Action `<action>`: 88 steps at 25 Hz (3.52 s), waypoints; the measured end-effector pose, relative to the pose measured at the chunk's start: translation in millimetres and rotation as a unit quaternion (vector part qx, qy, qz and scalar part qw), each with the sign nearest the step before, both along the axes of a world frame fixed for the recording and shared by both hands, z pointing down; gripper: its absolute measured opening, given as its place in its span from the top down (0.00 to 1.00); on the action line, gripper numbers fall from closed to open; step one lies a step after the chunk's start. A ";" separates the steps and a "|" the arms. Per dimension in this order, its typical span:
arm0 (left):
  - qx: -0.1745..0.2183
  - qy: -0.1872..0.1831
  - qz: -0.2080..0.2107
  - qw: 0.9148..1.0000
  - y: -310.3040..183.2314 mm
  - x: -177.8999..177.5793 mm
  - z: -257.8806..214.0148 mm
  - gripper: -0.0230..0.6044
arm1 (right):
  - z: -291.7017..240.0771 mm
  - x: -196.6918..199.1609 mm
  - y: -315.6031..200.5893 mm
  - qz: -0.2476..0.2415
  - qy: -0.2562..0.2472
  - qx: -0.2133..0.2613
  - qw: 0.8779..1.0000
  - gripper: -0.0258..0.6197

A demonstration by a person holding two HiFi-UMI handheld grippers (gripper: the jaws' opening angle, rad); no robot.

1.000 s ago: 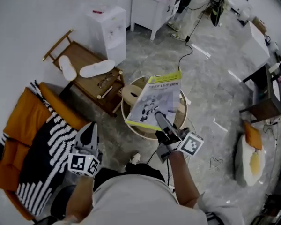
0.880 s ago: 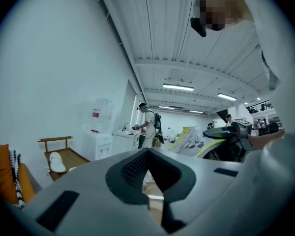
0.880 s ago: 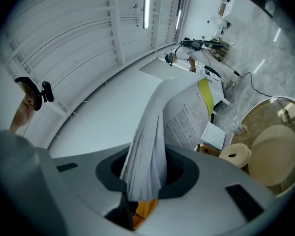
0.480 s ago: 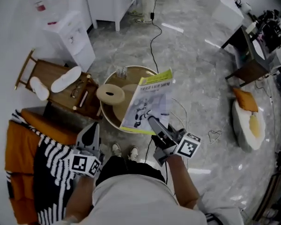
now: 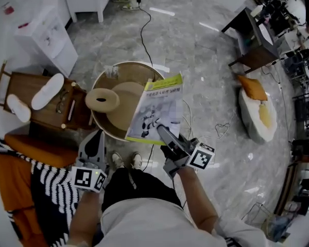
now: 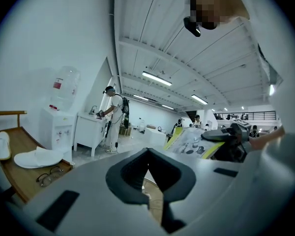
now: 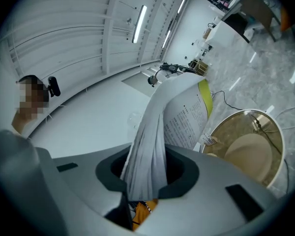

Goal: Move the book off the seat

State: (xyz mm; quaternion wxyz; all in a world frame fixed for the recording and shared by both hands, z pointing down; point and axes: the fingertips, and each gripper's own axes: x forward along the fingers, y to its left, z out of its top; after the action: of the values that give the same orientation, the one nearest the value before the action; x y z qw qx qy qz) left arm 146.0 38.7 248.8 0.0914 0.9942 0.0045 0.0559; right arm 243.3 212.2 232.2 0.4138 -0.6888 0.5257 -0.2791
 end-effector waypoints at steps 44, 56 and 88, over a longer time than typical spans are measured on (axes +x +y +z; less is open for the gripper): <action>-0.020 -0.097 -0.035 0.994 -18.9 39.8 136.5 0.94 | 267.9 67.8 -84.0 -0.071 -0.066 -0.063 0.993 0.79; -0.030 -0.108 -0.039 0.993 -18.2 31.4 145.0 0.94 | 315.1 59.4 -101.5 -0.082 -0.083 -0.099 0.988 0.79; -0.046 -0.106 -0.031 0.993 -23.7 14.3 149.1 0.94 | 442.7 46.8 -43.7 -0.020 -0.167 -0.324 0.931 0.80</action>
State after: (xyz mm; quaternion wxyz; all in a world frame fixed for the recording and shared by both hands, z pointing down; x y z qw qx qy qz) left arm 160.4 14.9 397.8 0.1386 0.9771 -0.0338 0.1580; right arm 290.1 168.5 674.9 0.2442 -0.7179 0.3437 -0.5540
